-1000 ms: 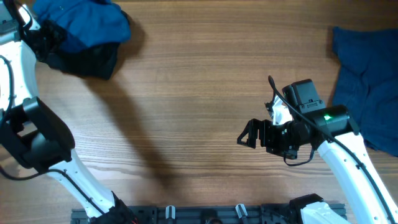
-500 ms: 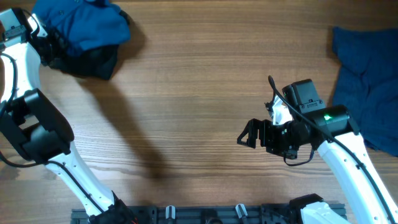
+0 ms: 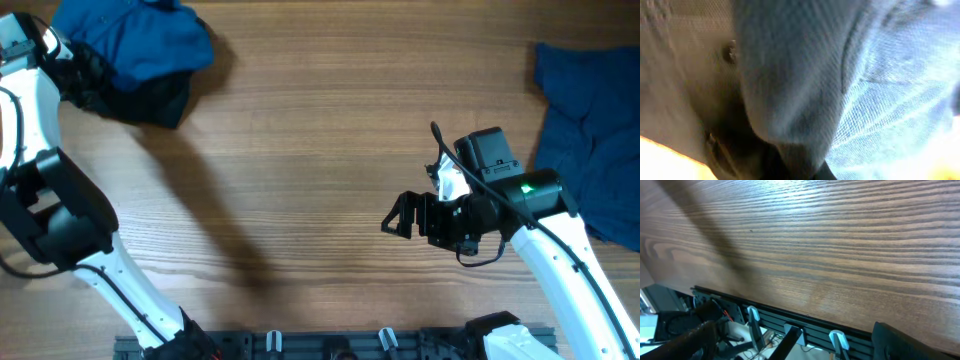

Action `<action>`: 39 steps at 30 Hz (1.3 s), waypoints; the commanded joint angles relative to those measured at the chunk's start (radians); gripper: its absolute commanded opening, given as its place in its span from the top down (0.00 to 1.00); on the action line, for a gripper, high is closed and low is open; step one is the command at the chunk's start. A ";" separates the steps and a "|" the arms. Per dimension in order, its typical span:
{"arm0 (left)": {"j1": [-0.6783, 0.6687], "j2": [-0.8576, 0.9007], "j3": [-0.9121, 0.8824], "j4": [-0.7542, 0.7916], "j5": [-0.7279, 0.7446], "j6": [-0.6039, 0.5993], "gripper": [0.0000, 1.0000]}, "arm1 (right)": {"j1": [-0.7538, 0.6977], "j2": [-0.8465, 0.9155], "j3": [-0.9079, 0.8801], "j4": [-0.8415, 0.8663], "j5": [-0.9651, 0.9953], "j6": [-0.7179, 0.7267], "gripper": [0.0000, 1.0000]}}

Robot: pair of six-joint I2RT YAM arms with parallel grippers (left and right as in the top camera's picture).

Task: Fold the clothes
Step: 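Lower the teal shirt onto the dark shirt pile and adjust it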

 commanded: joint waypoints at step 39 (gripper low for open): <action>-0.010 -0.218 0.006 0.267 -0.124 -0.077 0.37 | -0.001 -0.013 0.006 0.029 0.017 -0.030 0.00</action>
